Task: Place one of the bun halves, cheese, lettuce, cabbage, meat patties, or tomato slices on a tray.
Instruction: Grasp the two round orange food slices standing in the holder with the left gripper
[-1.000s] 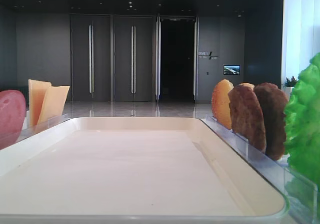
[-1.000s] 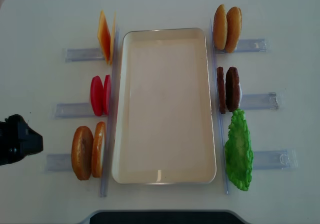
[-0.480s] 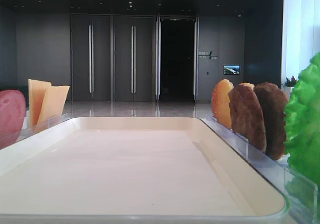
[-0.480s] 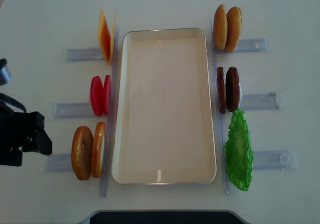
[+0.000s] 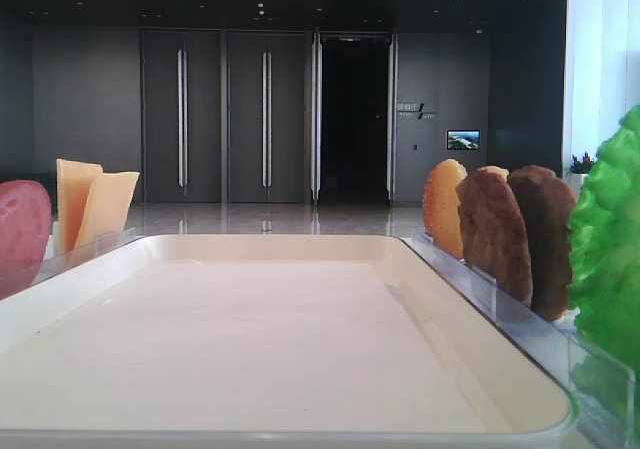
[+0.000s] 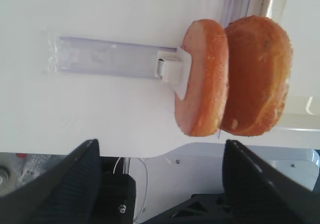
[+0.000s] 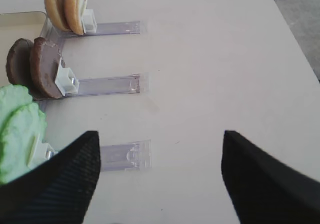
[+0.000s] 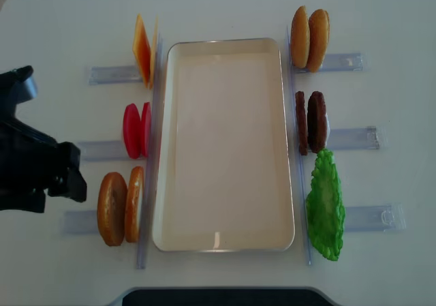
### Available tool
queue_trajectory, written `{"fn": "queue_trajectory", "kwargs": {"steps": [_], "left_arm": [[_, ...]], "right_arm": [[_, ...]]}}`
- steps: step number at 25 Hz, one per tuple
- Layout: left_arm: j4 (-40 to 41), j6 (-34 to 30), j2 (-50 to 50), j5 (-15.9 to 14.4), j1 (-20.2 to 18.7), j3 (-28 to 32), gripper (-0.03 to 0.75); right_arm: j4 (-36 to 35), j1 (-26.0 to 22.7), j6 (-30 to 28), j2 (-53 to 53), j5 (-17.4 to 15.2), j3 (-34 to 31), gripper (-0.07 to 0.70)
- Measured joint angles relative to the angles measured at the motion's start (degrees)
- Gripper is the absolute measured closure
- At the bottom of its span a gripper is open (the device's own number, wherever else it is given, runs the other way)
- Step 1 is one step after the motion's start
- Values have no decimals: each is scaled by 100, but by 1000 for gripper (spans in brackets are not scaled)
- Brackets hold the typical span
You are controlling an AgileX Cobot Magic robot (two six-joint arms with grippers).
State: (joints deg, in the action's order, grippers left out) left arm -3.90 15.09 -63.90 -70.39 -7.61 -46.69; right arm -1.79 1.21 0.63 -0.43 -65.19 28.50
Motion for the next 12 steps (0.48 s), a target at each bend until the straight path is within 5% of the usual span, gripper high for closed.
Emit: {"fn": "queue_trajectory", "kwargs": {"steps": [12], "left_arm": [[70, 1611, -751, 0, -1634, -818, 139]], "right_arm": [[0, 0, 0, 0, 0, 0, 118]]}}
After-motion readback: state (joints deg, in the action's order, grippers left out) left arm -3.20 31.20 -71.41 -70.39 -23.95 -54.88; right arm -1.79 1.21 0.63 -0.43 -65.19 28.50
